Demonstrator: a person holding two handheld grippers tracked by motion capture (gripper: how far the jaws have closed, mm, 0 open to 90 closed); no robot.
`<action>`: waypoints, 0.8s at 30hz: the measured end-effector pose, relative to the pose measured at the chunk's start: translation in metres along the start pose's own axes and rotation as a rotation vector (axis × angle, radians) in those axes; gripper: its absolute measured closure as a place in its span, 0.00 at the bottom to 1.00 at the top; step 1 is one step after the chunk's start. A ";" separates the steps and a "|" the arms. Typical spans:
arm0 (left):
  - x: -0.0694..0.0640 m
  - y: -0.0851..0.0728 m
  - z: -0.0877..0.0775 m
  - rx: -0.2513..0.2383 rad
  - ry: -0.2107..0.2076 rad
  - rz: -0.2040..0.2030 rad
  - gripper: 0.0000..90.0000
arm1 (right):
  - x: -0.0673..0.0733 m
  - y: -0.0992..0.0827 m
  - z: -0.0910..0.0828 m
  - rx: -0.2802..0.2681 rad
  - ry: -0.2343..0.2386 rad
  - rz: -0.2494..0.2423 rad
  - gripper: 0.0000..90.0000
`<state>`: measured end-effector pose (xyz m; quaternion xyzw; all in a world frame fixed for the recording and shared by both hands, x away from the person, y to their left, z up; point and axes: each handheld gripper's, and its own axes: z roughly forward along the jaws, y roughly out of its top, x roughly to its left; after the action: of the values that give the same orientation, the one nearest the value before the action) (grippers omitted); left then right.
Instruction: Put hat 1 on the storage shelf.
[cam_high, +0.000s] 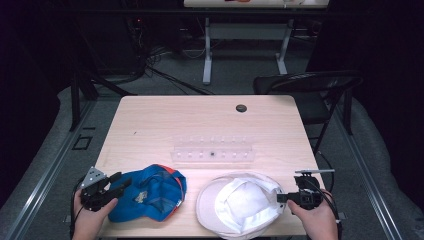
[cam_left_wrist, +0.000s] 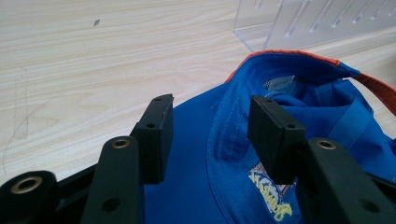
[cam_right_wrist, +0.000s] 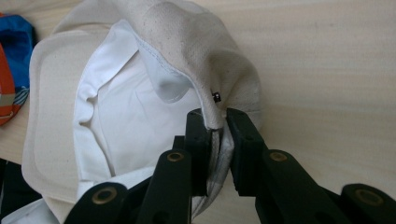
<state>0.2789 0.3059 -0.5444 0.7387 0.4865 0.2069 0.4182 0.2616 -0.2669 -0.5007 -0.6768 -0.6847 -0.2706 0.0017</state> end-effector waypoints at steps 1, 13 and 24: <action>0.000 0.000 0.000 0.000 0.000 0.000 0.57 | 0.001 0.004 0.001 0.001 -0.005 -0.004 0.89; -0.001 0.000 0.002 0.003 -0.004 0.004 0.57 | 0.005 0.049 0.009 0.032 -0.031 -0.012 0.90; 0.000 -0.001 0.003 0.008 -0.003 0.004 0.57 | 0.021 0.089 0.002 0.087 -0.174 -0.079 0.90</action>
<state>0.2802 0.3044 -0.5465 0.7417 0.4851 0.2046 0.4156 0.3431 -0.2520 -0.4622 -0.6696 -0.7194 -0.1806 -0.0391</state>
